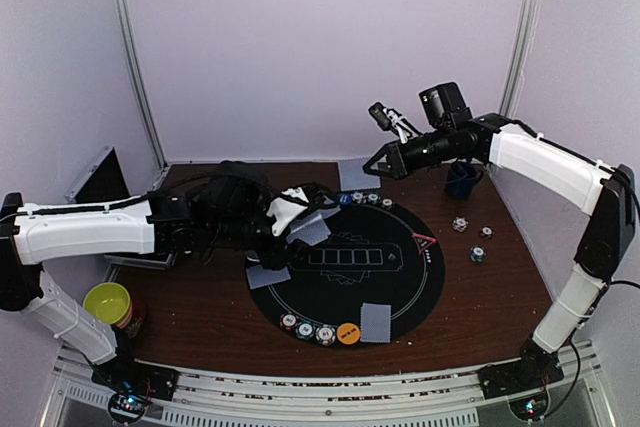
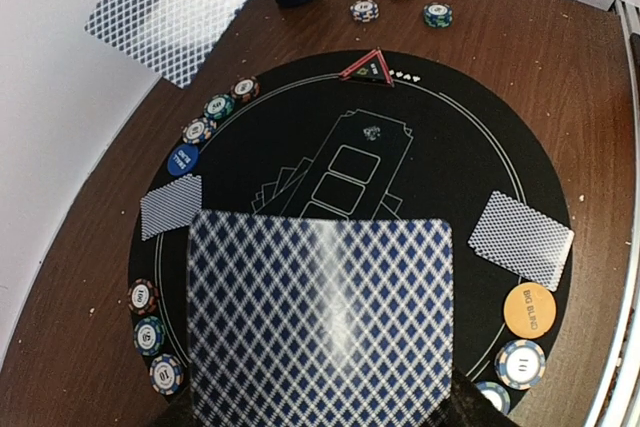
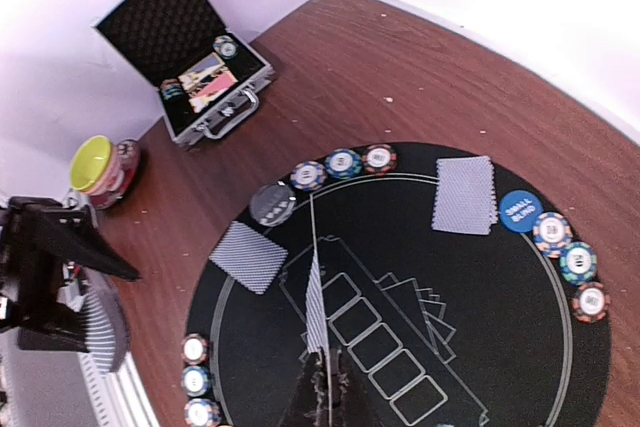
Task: Distribute texas hold em gaming equipment
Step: Place the poker card in the community card area.
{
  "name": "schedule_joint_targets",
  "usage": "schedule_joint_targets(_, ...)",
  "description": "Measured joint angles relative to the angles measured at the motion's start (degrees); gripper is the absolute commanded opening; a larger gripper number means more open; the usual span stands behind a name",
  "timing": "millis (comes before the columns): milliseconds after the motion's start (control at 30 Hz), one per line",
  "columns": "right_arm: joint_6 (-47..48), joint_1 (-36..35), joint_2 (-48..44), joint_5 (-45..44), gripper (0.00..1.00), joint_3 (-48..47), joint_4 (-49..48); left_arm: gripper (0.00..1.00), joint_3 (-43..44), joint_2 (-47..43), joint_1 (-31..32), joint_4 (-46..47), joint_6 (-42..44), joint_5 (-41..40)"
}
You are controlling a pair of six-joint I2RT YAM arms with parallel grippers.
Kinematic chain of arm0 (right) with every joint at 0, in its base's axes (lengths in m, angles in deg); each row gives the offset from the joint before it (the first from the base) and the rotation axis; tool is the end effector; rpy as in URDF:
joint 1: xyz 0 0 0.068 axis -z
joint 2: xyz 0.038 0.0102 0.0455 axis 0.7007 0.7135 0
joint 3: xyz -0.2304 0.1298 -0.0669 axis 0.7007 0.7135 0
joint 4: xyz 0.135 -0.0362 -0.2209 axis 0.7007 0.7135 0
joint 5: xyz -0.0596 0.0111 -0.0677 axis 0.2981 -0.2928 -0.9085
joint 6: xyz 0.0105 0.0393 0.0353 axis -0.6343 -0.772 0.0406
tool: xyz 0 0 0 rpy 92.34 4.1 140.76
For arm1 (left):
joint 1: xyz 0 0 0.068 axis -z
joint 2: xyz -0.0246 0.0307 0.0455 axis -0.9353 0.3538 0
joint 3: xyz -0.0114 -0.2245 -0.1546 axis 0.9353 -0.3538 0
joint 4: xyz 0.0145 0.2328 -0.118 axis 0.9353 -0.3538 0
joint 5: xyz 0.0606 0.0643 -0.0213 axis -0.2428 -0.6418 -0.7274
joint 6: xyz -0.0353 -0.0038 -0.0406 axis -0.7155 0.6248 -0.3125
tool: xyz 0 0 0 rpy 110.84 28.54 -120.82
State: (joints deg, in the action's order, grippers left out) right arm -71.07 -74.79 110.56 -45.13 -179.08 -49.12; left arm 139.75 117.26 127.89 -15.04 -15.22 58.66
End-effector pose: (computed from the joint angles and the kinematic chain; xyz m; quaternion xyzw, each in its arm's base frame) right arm 0.3145 0.2099 0.3464 -0.3534 0.7820 0.4041 0.3166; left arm 0.1691 -0.2721 0.2866 0.4517 0.7669 -0.1772 0.4199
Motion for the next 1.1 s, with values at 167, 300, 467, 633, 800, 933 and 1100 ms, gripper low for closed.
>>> schedule_joint_targets(167,3.7,-1.7,3.9,-10.6,0.0,-1.8,0.5,0.6,0.0,0.0,0.0,-0.2,-0.6,-2.1)
schedule_joint_targets(300,5.3,-4.3,11.0,-17.1,0.0,-5.2,1.2,0.6,0.9,0.0,0.0,-2.5,-2.1,-4.3)
schedule_joint_targets(467,6.4,-8.0,18.2,-24.2,0.0,-9.6,3.0,0.6,-0.3,-0.5,-0.2,-4.3,-5.2,-6.2)
schedule_joint_targets(633,7.1,-11.3,23.2,-30.4,0.0,-16.0,4.3,0.6,-5.7,-2.7,-2.6,-5.4,-7.6,-5.3)
schedule_joint_targets(800,8.4,-14.4,26.9,-36.6,0.0,-22.4,5.3,0.6,-8.0,-3.8,-9.0,-6.3,-8.8,-3.1)
schedule_joint_targets(933,9.7,-16.3,30.4,-42.1,0.0,-26.5,5.9,0.6,-8.8,-4.7,-11.7,-6.1,-9.4,-1.7)
schedule_joint_targets(1100,11.7,-18.2,35.8,-48.6,0.0,-29.1,5.9,0.6,-9.8,-5.0,-11.8,-6.4,-10.6,-0.7)
